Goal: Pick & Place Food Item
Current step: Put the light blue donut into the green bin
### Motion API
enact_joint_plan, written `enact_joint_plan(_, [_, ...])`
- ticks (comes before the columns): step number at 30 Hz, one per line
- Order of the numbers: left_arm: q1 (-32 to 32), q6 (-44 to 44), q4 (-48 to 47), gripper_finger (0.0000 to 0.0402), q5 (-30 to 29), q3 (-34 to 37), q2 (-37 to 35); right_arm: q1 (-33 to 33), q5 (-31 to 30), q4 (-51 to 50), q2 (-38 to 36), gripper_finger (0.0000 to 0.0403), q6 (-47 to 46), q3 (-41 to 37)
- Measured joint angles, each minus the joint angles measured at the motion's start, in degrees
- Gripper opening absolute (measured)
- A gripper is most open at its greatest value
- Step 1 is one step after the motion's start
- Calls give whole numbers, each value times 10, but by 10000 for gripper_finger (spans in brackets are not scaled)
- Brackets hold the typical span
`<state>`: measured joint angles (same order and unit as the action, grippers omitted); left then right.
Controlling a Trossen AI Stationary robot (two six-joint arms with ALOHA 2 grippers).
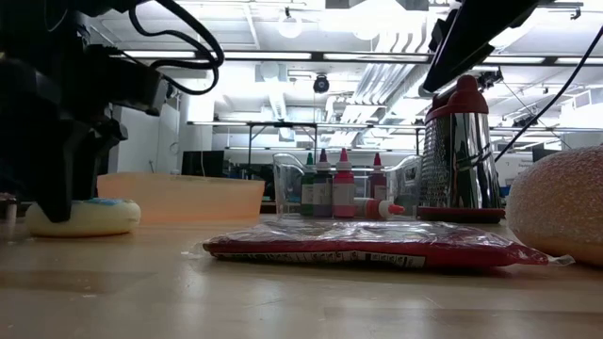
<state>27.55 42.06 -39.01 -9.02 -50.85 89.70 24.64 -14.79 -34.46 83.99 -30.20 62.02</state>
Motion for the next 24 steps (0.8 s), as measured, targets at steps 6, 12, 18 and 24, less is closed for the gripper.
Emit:
enact_joint_plan(6, [0,0,2,154,2,0,0,0,0,0,0,183,0,0])
enact_joint_plan(12, [0,0,3,112,2,0,0,0,0,0,0,183,0,0])
enact_joint_plan(18, [0,-1,4,78,12,0,0,0,0,0,0,183,0,0])
enact_joint_plan(24, [0,-32,4,76,29,-3,-7,-4,0,5,0,183,1,0])
